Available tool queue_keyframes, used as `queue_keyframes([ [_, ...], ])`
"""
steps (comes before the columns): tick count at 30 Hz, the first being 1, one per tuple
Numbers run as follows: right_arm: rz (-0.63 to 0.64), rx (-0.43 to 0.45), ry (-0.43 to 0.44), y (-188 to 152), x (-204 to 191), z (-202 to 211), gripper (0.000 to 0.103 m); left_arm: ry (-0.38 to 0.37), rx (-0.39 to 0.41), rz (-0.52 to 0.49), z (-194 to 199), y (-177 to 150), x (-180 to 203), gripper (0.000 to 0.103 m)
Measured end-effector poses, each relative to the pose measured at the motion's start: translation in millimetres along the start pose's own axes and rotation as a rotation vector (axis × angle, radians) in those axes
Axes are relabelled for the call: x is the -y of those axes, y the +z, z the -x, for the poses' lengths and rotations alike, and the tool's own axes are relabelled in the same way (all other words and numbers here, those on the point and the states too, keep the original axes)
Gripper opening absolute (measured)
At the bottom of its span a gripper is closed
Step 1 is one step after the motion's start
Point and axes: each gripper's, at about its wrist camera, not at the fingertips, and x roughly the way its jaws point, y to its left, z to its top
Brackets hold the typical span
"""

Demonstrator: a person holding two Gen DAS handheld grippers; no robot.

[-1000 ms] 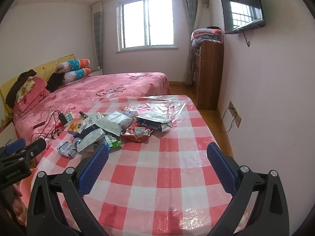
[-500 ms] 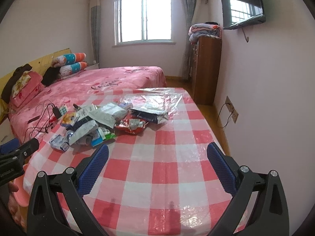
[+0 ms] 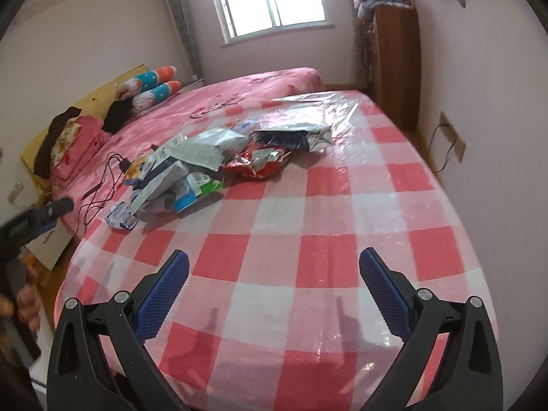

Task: Collect trash
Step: 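Grasp the yellow bread bag with the left tool while the right tool grasps a white wrapper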

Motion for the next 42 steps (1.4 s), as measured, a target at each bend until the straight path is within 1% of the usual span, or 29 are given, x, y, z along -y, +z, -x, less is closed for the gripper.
queue_keyframes([
  [3,-0.006,-0.018,0.054,2,1,-10,0.098,-0.027,0.008,0.035,-15,14,-14,0.099],
  [5,-0.020,-0.041,0.100,5,2,-18,0.098,-0.028,0.007,0.013,-27,25,-17,0.099],
  [7,-0.042,-0.064,0.153,8,1,-25,0.097,-0.054,0.011,-0.032,-38,37,-16,0.099],
  [8,-0.056,-0.075,0.189,11,0,-29,0.097,-0.054,0.008,-0.059,-43,43,-14,0.099],
  [9,-0.069,-0.084,0.219,14,-2,-33,0.094,-0.058,0.002,-0.089,-50,47,-9,0.099],
  [10,-0.080,-0.091,0.242,16,-3,-37,0.087,-0.076,-0.007,-0.120,-56,52,-6,0.099],
  [11,-0.104,-0.104,0.287,20,-5,-42,0.084,-0.085,-0.016,-0.144,-63,57,-4,0.099],
  [13,-0.144,-0.127,0.357,25,-9,-53,0.082,-0.071,-0.027,-0.150,-76,64,-4,0.099],
  [16,-0.200,-0.164,0.468,31,-19,-69,0.076,-0.091,-0.067,-0.127,-96,70,-6,0.099],
  [18,-0.239,-0.189,0.543,34,-27,-81,0.076,-0.095,-0.076,-0.134,-103,71,-4,0.099],
  [22,-0.314,-0.225,0.666,40,-38,-102,0.074,-0.099,-0.092,-0.168,-122,73,-2,0.099],
  [24,-0.356,-0.237,0.710,43,-40,-111,0.074,-0.116,-0.102,-0.164,-129,74,-4,0.099],
  [26,-0.377,-0.235,0.742,48,-43,-114,0.070,-0.132,-0.111,-0.167,-135,75,-5,0.099],
  [29,-0.385,-0.235,0.758,54,-49,-118,0.065,-0.137,-0.114,-0.192,-145,76,-3,0.099],
  [34,-0.369,-0.241,0.728,57,-59,-131,0.059,-0.140,-0.137,-0.173,-164,77,-9,0.099],
  [36,-0.367,-0.241,0.724,58,-63,-136,0.056,-0.139,-0.145,-0.164,-169,76,-10,0.094],
  [37,-0.366,-0.239,0.721,56,-64,-141,0.055,-0.141,-0.148,-0.160,-170,76,-11,0.085],
  [38,-0.366,-0.236,0.718,57,-66,-144,0.055,-0.155,-0.154,-0.149,-172,75,-11,0.079],
  [39,-0.365,-0.234,0.715,58,-67,-145,0.055,-0.168,-0.155,-0.133,-172,74,-12,0.077],
  [41,-0.367,-0.230,0.704,59,-69,-151,0.055,-0.170,-0.143,-0.124,-171,74,-12,0.073],
  [42,-0.368,-0.229,0.703,59,-70,-152,0.055,-0.169,-0.138,-0.124,-170,73,-11,0.072],
])
